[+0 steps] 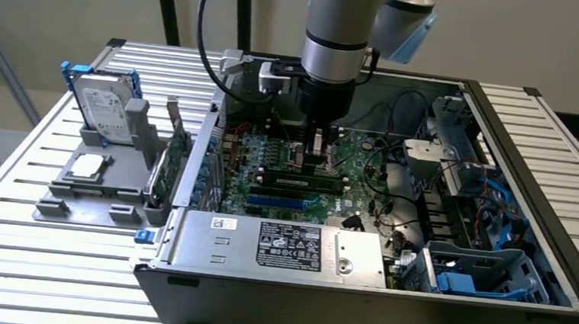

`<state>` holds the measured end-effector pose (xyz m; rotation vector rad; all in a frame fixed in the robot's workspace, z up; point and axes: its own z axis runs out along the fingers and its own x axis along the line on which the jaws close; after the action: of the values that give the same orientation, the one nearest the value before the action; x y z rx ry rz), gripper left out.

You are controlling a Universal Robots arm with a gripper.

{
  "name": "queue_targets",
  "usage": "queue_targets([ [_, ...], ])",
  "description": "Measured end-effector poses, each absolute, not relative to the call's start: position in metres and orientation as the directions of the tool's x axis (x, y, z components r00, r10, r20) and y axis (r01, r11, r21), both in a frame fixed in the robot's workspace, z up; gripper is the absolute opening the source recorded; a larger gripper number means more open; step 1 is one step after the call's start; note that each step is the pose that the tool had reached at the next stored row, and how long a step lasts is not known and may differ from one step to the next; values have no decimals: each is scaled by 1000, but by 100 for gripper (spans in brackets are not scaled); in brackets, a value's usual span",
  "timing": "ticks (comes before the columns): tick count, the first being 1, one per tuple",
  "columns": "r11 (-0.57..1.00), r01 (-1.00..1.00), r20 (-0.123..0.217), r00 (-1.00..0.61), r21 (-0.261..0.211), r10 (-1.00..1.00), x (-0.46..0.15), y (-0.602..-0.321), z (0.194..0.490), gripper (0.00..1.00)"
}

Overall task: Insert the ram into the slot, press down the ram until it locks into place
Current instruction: 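Insert the ram into the slot, then press down the ram until it locks into place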

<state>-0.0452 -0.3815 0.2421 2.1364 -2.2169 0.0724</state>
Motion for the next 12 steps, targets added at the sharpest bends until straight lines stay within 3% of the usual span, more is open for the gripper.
queue_targets([
  [12, 37, -999, 77, -37, 9, -996, -45, -382, 242, 11],
])
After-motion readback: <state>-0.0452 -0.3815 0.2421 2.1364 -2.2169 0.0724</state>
